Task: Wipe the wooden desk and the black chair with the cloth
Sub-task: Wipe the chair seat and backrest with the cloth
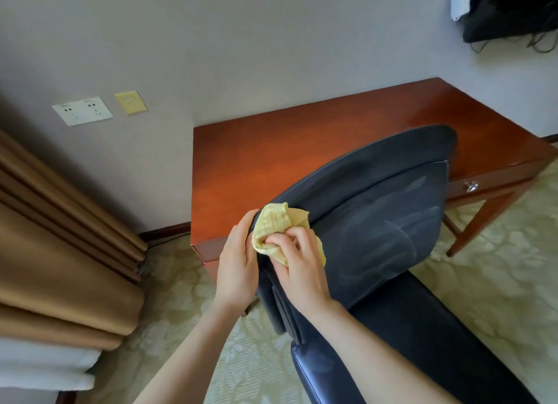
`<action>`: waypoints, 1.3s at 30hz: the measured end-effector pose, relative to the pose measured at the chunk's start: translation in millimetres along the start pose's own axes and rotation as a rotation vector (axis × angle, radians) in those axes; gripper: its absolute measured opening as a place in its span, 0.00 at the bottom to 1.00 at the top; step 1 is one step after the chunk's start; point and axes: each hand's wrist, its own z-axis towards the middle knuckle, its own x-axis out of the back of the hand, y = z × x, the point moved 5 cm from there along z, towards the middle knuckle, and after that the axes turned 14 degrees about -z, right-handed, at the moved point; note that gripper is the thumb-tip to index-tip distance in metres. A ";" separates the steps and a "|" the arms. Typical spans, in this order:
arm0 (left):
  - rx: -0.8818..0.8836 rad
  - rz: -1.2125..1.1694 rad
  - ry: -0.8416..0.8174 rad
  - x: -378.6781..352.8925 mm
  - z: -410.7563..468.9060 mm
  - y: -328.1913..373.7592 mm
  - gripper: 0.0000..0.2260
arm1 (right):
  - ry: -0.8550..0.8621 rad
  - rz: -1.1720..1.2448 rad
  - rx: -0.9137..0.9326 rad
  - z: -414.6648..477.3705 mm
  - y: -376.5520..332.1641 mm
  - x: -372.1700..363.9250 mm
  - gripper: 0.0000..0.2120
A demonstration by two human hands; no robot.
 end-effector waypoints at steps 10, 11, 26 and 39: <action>0.055 0.061 0.130 -5.6 0.7 -10.9 0.16 | 0.094 -0.046 -0.278 57.5 40.4 20.4 0.13; 0.069 0.065 0.136 -6.5 0.2 -10.2 0.16 | 0.107 -0.037 -0.340 68.8 49.5 23.9 0.12; 0.445 0.494 0.259 -20.0 6.4 10.1 0.19 | -0.222 -0.155 -0.301 141.2 149.7 52.9 0.11; 0.355 0.462 0.278 -26.1 2.6 6.4 0.34 | -0.237 -0.177 -0.191 149.8 155.9 46.2 0.10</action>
